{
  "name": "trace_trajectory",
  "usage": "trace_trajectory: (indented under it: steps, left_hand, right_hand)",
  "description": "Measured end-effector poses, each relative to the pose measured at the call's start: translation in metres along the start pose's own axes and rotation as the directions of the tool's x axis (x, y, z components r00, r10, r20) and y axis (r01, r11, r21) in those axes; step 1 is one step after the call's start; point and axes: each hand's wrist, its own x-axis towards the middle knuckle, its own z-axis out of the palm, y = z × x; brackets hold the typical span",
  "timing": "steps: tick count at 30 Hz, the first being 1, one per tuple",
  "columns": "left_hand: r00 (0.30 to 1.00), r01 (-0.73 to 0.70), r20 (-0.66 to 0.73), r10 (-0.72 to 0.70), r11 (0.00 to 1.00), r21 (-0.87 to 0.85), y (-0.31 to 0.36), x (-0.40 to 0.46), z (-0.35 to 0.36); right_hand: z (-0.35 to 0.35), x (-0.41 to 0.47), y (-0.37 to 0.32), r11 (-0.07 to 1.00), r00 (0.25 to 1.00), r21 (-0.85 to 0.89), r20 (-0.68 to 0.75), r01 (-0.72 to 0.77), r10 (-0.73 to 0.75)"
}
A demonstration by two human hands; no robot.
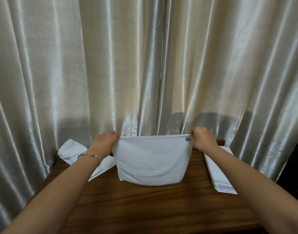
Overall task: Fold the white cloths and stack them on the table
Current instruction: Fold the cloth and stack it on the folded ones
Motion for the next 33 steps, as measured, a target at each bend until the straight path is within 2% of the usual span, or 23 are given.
trace_trajectory:
  steps: [7, 11, 20, 26, 33]
  left_hand:
    - [0.999, -0.024, -0.024, 0.023, 0.998, -0.06, -0.026, 0.008, 0.018]
    - [0.998, -0.015, 0.063, 0.019, 0.998, -0.058, -0.028, 0.025, 0.059]
    - [0.99, -0.021, 0.135, 0.03, 0.997, -0.07, -0.02, 0.105, 0.138]
    - [0.988, -0.086, 0.121, 0.096, 0.993, -0.082, -0.04, 0.172, 0.12]
    - [0.991, -0.131, 0.001, 0.131, 0.991, 0.011, -0.067, 0.203, 0.058]
  right_hand:
    - [0.015, 0.016, -0.009, 1.0, 0.996, 0.009, 0.085, 0.008, -0.008]
    - [0.055, 0.028, -0.013, 0.999, 0.986, 0.036, 0.166, -0.005, -0.001]
    - [0.162, 0.083, 0.004, 0.977, 0.954, 0.101, 0.257, -0.185, 0.154]
    - [0.162, 0.149, 0.006, 0.968, 0.947, 0.128, 0.271, -0.215, 0.174]
    - [0.103, 0.194, -0.004, 0.979, 0.973, 0.154, 0.209, -0.134, 0.1]
